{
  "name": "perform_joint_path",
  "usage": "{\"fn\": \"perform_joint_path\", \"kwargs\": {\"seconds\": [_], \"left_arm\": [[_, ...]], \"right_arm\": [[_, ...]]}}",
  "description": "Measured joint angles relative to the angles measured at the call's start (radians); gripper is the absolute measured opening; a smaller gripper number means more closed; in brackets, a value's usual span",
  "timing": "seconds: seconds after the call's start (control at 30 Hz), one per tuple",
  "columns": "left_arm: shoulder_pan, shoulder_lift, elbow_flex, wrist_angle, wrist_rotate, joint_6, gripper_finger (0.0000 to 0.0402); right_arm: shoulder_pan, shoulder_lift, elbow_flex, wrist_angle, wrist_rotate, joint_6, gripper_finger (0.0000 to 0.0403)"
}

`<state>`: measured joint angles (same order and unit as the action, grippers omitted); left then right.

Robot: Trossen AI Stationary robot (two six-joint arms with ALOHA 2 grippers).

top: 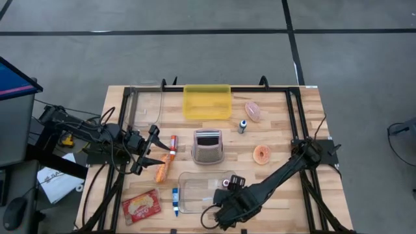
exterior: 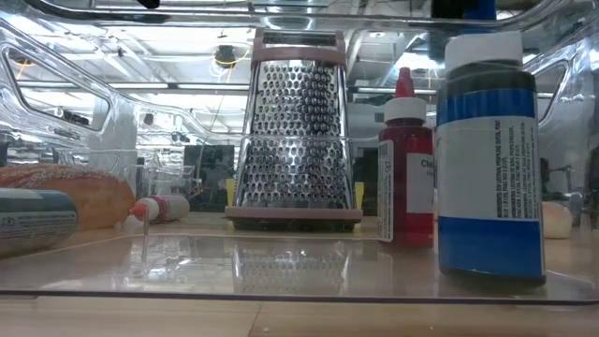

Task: Pick & Place Food Item
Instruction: Put the top blue food coloring bottle into the bottom transparent bin

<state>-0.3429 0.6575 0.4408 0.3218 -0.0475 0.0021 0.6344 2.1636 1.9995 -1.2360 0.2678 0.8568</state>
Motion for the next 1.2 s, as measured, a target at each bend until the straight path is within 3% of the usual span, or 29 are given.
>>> {"fn": "perform_joint_path", "kwargs": {"seconds": [0.17, 0.33, 0.4, 0.5, 0.63, 0.7, 0.8, 0.9, 1.0, 1.03, 1.2], "left_arm": [[0.0, 0.0, 0.0, 0.001, 0.0, 0.0, 0.0231], [0.0, 0.0, 0.0, 0.0, 0.0, 0.0, 0.0231], [0.0, 0.0, 0.0, 0.001, 0.0, 0.0, 0.0231], [0.0, 0.0, 0.0, 0.007, 0.0, 0.0, 0.0231], [0.0, 0.0, 0.0, 0.018, 0.0, 0.018, 0.0231], [0.0, 0.0, 0.0, 0.019, 0.0, 0.021, 0.0231], [0.0, 0.0, 0.0, 0.019, 0.0, 0.027, 0.0231], [0.003, 0.0, 0.0, 0.027, 0.0, 0.047, 0.0231], [0.003, 0.0, 0.0, 0.045, -0.002, 0.069, 0.0231], [0.003, 0.0, 0.0, 0.049, -0.005, 0.071, 0.0231], [0.003, 0.0, 0.0, 0.047, -0.005, 0.071, 0.0231]], "right_arm": [[0.034, -0.122, 0.0, -0.025, 0.149, 0.046, 0.0253], [0.101, -0.255, -0.001, -0.167, 0.426, 0.13, 0.0244], [0.12, -0.327, -0.038, -0.134, 0.525, 0.11, 0.0241], [0.14, -0.472, -0.182, 0.185, 0.621, -0.123, 0.0239], [0.121, -0.708, -0.496, 0.676, 0.605, -0.458, 0.0239], [0.077, -0.821, -0.632, 0.719, 0.623, -0.476, 0.0238], [-0.021, -0.946, -0.75, 0.558, 0.694, -0.364, 0.0229], [-0.139, -1.049, -0.841, 0.596, 0.616, -0.369, 0.0221], [-0.308, -1.162, -0.961, 0.908, 0.307, -0.538, 0.0219], [-0.369, -1.193, -0.987, 0.942, 0.256, -0.561, 0.0219], [-0.663, -1.227, -1.027, 0.766, 0.197, -0.568, 0.0214]]}}
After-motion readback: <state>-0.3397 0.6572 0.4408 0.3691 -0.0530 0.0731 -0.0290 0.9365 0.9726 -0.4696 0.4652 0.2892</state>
